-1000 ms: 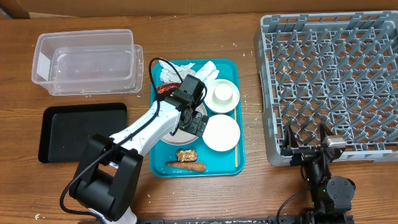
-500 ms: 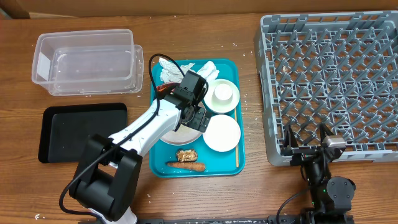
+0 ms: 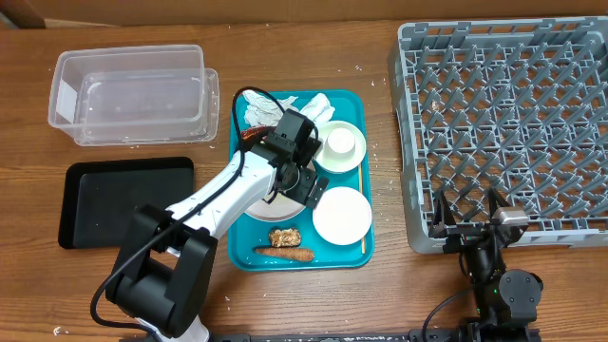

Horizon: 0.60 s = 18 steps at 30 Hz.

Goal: Sort waste into correct bins and load items into the dishwasher
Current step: 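Lower the left gripper and pinch the rim of the white plate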

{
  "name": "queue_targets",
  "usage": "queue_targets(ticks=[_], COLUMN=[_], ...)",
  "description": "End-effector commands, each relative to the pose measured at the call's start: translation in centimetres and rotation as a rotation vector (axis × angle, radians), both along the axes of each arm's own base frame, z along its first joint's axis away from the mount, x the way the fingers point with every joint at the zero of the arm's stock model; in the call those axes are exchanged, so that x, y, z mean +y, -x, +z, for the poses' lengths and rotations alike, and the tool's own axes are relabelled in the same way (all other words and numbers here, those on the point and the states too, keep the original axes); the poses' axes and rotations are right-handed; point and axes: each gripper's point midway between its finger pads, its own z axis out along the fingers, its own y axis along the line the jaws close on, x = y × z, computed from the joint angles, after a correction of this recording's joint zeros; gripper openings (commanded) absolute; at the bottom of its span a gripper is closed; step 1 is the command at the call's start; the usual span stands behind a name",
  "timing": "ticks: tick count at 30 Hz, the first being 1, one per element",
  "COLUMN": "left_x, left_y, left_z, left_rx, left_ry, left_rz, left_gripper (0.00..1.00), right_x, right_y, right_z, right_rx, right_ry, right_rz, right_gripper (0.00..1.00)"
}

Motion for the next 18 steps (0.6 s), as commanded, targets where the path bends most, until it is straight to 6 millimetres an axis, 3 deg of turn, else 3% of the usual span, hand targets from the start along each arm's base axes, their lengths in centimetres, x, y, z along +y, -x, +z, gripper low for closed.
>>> queue_targets(ticks=[1,7,18], left_x=[-0.7,-0.8,-2.3], left_y=[-2.1,-3.9,-2.5], left_z=[0.8,1.4,1.0], left_rx=[-0.089,-0.172,-0.126], left_ry=[0.002,0.0,0.032], left_rz=[-0.019,-0.004,-0.041], left_gripper=[1.0,1.0,1.0], right_x=[0.0,0.0,0.0], right_y=[0.0,0.0,0.0], right_z=[-0.1,-0.1,-0.1], right_rx=[-0.005,-0.005,-0.005], right_ry=[0.004,0.004,0.004], right_rz=[0.0,0.0,0.0], right_gripper=[1.0,1.0,1.0])
